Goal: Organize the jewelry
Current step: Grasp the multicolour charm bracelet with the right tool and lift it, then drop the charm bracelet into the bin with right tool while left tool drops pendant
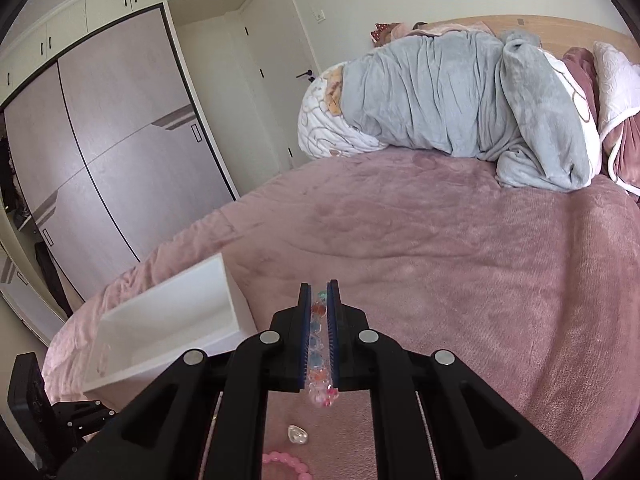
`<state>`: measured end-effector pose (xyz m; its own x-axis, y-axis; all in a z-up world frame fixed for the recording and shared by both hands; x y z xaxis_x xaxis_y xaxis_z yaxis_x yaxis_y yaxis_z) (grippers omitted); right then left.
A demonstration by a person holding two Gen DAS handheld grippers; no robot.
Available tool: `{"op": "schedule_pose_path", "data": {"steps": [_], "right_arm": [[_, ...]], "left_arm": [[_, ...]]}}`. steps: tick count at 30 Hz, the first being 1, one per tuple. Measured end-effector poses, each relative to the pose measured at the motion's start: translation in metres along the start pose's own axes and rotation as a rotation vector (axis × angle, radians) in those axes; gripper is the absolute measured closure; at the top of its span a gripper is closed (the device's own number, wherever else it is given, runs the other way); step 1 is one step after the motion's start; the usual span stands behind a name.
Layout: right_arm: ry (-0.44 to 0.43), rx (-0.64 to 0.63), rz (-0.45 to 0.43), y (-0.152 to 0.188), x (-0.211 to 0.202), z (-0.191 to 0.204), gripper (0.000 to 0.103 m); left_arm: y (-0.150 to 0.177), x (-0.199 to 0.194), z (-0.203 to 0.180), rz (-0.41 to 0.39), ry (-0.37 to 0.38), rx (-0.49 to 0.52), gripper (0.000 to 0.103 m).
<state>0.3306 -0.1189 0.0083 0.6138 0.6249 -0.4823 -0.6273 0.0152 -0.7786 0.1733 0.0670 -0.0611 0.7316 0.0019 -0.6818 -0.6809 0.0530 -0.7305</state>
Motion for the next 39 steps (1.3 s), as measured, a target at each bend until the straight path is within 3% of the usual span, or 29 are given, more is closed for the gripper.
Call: {"op": "schedule_pose_path", "data": {"steps": [11, 20, 28, 39], "right_arm": [[-0.120, -0.158, -0.016, -0.015, -0.007, 0.103, 0.094], [-0.204, -0.233, 0.002, -0.014, 0.021, 0.166, 0.094], [-0.254, -0.247, 0.072, 0.006, 0.065, 0.183, 0.094], [-0.247, -0.252, 0.184, 0.045, 0.128, 0.181, 0.094]], "left_arm": [[-0.033, -0.054, 0.073, -0.049, -0.080, -0.050, 0.082], [-0.034, -0.066, 0.123, -0.036, -0.118, -0.104, 0.082], [-0.025, -0.047, 0.154, 0.005, -0.167, -0.120, 0.082], [-0.015, 0.007, 0.191, 0.116, -0.194, -0.150, 0.082]]}}
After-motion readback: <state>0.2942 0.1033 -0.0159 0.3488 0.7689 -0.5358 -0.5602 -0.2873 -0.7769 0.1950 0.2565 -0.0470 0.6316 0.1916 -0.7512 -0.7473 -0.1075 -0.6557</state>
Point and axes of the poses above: each gripper's, at about its wrist camera, not at the fingertips, and x roughly the way its jaws point, z to its left, y to its underside, the point moved 3 cm from there along x, roughly the way its jaws point, and after that the axes turned 6 degrees about x, right-handed, at the moved point
